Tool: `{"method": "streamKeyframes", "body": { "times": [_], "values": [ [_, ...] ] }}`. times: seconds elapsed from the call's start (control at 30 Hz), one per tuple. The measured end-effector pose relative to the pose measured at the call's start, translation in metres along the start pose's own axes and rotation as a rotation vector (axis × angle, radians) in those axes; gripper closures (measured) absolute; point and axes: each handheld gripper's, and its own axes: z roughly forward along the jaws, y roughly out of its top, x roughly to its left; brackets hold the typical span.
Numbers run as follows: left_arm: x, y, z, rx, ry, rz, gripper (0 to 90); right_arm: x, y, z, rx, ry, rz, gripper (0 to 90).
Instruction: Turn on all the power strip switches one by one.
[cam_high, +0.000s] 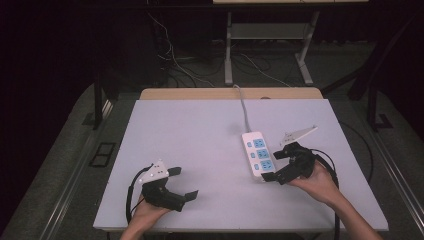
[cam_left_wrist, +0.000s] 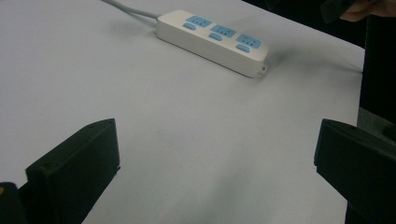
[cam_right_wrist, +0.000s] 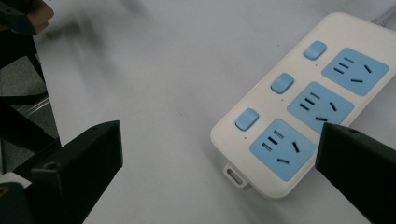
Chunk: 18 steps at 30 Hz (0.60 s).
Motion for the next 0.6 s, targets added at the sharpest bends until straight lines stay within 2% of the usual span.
{"method": "streamKeyframes", "body": {
  "times": [0.13,0.37,0.4,0.43,0.47,0.57,0.6],
  "values": [
    [0.0,0.0,0.0,0.001,-0.002,0.003,0.0,-0.001,0.009,0.005,0.03,0.004,-0.018,0.6],
    [0.0,0.0,0.0,0.0,-0.006,0.004,0.0,-0.004,0.017,0.013,0.051,0.003,-0.036,0.6],
    [0.0,0.0,0.0,0.0,-0.006,0.008,0.0,-0.005,0.019,0.015,0.061,0.021,-0.042,9.1],
    [0.0,0.0,0.0,0.002,-0.005,0.012,0.0,-0.005,0.019,0.015,0.061,0.021,-0.042,9.1],
    [-0.001,0.0,0.0,0.003,-0.006,0.014,0.0,-0.006,0.02,0.016,0.055,0.029,-0.052,15.1],
    [-0.001,0.0,0.0,0.003,-0.006,0.017,0.0,-0.007,0.022,0.018,0.066,0.029,-0.056,18.5],
    [-0.001,0.0,0.0,0.001,-0.006,0.016,0.0,-0.008,0.023,0.019,0.068,0.031,-0.058,24.3]
  ]
}}
